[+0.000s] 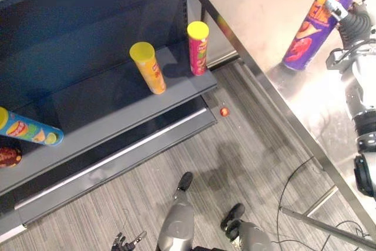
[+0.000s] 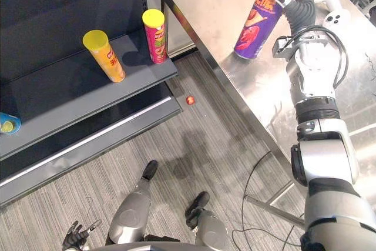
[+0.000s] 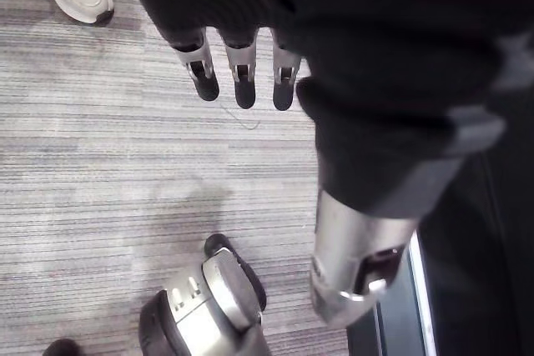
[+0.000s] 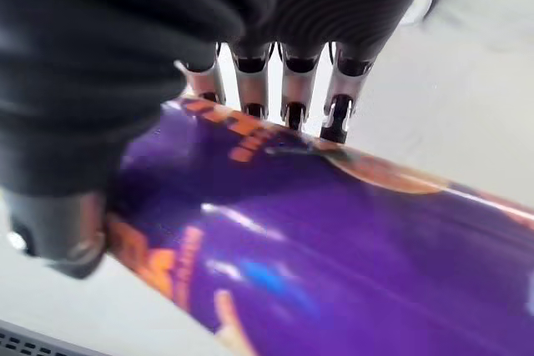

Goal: Put the gum and the chips on the shelf.

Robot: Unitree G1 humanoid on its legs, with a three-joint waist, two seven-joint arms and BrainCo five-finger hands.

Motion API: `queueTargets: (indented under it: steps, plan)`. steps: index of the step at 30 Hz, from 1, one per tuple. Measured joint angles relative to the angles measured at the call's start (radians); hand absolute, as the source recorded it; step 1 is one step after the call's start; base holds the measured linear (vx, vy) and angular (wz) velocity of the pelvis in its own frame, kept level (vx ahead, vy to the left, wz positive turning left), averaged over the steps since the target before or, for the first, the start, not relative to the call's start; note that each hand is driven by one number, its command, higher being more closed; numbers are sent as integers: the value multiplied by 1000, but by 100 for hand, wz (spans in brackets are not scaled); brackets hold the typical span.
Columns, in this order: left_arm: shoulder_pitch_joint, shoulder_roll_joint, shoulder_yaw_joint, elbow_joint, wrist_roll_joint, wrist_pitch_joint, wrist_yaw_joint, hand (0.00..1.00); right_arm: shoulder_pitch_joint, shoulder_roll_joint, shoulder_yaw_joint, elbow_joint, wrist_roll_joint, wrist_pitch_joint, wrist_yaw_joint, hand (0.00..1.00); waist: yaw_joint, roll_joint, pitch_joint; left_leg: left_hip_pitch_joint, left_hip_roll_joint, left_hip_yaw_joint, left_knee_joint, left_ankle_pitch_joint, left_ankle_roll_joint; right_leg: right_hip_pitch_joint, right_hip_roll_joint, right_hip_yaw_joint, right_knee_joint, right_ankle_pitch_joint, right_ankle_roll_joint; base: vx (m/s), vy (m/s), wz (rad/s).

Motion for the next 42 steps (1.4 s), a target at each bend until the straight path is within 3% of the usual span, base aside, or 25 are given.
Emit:
queueTargets:
  steps: [15,28,34,38,42]
  plan:
    - [0,22,0,-6,0,1,-4,0,0,0,1,0,0,-25,62,100,-4,-7,-2,9,14,11,-8,5,-6,0,13,11,-1,0,-3,-1,-1,-1]
    - [0,34,2,-8,8,3,-1,0,84,0,26,-178,2,-38,112,100,-16,-51,-20,58,45,53,-59,18,-17,0,45,61,-8,-3,-8,4,-27,-10]
    - [0,34,4,-5,15,4,0,0,179,41,42,-302,-1,-45,127,100,-35,-86,-84,68,48,74,-61,14,-20,2,50,79,-22,-2,-10,21,-8,-8]
    - [1,32,12,7,20,4,11,0,255,103,37,-442,-24,-69,84,100,-62,-83,-139,74,55,88,-62,11,-22,5,62,94,-41,8,-14,2,-18,-12]
    - [0,22,12,21,47,3,17,0,329,163,-3,-546,-54,-76,53,100,-67,-77,-182,82,63,112,-62,8,-24,7,73,117,-64,19,-15,-14,-18,-19]
